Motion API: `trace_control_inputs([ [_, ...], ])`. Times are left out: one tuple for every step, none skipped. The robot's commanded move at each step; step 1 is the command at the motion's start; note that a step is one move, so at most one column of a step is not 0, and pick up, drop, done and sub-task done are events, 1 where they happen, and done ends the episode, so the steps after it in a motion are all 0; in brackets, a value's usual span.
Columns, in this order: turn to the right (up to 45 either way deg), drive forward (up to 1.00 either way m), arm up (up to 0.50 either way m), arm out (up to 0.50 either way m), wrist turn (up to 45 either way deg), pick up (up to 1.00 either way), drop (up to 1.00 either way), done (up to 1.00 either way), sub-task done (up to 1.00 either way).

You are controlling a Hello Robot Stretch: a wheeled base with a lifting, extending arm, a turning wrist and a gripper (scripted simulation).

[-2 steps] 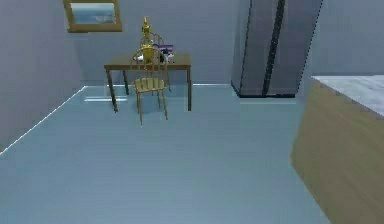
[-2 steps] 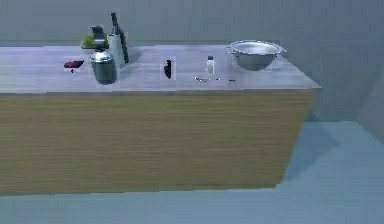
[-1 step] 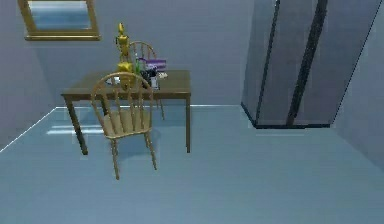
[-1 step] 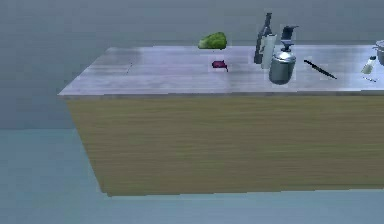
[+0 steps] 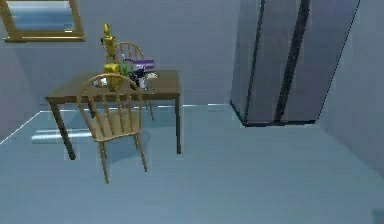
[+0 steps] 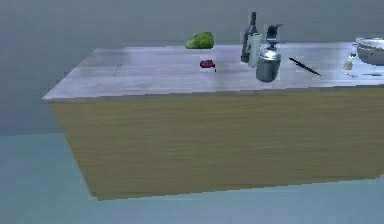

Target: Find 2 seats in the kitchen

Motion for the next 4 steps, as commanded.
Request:
trace_control_inputs([
  [0.0, 0.95, 0.0, 0.0, 0.0, 0.0, 0.0, 0.0, 0.0],
  [-45.0, 0.0, 0.0, 0.0, 0.0, 0.0, 0.0, 0.0, 0.0],
  [0.0, 0.0, 0.0, 0.0, 0.0, 0.0, 0.0, 0.0, 1.0],
  [45.0, 0.0, 0.0, 0.0, 0.0, 0.0, 0.0, 0.0, 0.0],
])
